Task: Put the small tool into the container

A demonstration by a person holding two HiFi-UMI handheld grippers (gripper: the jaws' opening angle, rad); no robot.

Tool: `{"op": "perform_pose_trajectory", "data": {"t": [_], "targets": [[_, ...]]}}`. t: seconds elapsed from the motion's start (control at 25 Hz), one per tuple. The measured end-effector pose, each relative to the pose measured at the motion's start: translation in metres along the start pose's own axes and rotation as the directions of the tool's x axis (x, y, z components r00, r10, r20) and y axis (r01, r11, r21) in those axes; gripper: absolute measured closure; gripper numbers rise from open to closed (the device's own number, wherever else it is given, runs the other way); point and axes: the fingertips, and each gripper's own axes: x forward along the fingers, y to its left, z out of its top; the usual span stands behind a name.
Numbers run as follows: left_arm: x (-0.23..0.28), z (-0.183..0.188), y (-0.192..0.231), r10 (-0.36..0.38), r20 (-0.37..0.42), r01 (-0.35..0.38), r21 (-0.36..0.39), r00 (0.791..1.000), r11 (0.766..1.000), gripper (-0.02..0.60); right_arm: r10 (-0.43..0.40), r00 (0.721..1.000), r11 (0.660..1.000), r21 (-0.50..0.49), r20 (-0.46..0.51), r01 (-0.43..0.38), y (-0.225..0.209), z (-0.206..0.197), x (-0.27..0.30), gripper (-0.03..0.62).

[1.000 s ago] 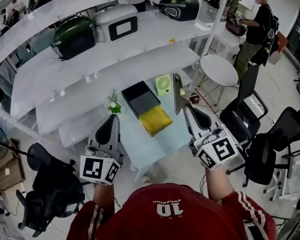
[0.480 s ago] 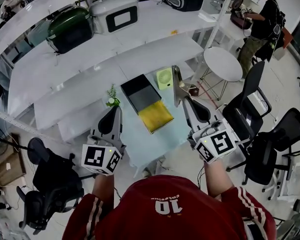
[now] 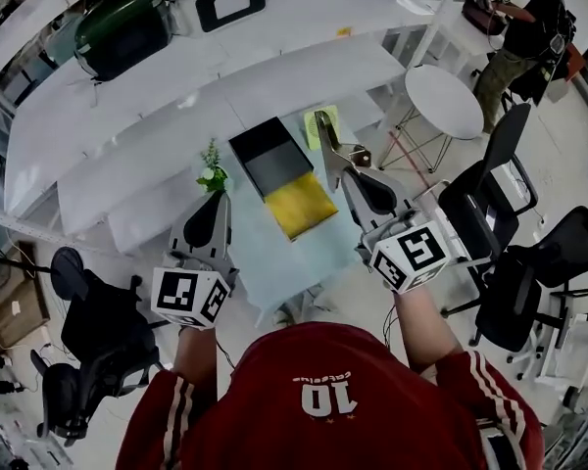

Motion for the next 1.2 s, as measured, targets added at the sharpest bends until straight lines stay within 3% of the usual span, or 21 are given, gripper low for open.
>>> {"op": "perform_pose_trajectory", "data": {"t": [0.16,0.36,0.52,0.96,1.2], "targets": [[0.005,-0.014,0.000,0.014,-0.023,-0.015,-0.010,1.000,1.000,0.583,0.040,0.996,0.999,-0.012,-0.081,-0.041,-0.003,-0.034,0.012,0.580],[0.012,-0.044,-0.009,0.011,-0.057,-0.017,-0.102,0.998,0.995,0.583,0.091,0.980,0.995,-0.020,-0.174,-0.096,-0.005,-0.075,0.022,0.580],[0.020,-0.068,-0.014,0.021,-0.095,-0.033,-0.134,0.995,0.990,0.583,0.143,0.959,0.987,-0.031,-0.246,-0.156,-0.008,-0.104,0.031,0.580],[0.039,-0.097,0.001,0.114,-0.126,-0.123,-0.062,0.985,0.991,0.583,0.245,0.885,0.962,-0.014,-0.396,-0.273,-0.027,-0.189,0.054,0.580],[0.051,-0.113,0.000,0.146,-0.145,-0.159,-0.088,0.979,0.983,0.583,0.291,0.825,0.931,-0.054,-0.485,-0.360,-0.038,-0.232,0.069,0.580]]}}
